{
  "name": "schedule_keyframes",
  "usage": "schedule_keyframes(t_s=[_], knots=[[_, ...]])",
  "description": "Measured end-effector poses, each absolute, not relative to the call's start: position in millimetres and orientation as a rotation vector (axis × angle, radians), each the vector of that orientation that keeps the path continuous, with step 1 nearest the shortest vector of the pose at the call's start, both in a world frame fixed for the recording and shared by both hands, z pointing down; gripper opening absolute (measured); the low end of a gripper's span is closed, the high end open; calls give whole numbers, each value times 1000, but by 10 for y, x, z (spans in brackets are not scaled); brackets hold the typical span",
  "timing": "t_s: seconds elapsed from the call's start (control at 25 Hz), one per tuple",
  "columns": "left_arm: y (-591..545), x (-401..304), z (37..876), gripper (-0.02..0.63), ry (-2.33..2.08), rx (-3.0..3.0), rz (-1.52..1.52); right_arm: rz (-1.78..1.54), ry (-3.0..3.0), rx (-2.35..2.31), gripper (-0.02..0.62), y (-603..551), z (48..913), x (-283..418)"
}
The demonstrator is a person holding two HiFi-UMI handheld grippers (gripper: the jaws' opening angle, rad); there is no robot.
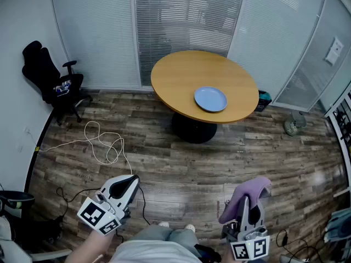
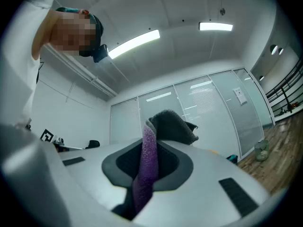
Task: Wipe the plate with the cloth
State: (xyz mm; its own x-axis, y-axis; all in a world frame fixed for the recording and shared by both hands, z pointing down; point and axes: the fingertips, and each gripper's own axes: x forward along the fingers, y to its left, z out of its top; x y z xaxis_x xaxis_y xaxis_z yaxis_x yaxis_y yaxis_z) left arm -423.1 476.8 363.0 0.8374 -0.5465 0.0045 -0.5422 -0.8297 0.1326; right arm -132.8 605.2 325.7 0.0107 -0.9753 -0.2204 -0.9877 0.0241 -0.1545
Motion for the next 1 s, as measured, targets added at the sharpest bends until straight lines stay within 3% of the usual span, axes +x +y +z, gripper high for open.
schedule_keyframes(t_s=[1.0], knots=[[4386, -4108, 3693, 11, -953, 2913, -18, 56, 2048, -2128, 51, 5796, 3358, -1281]])
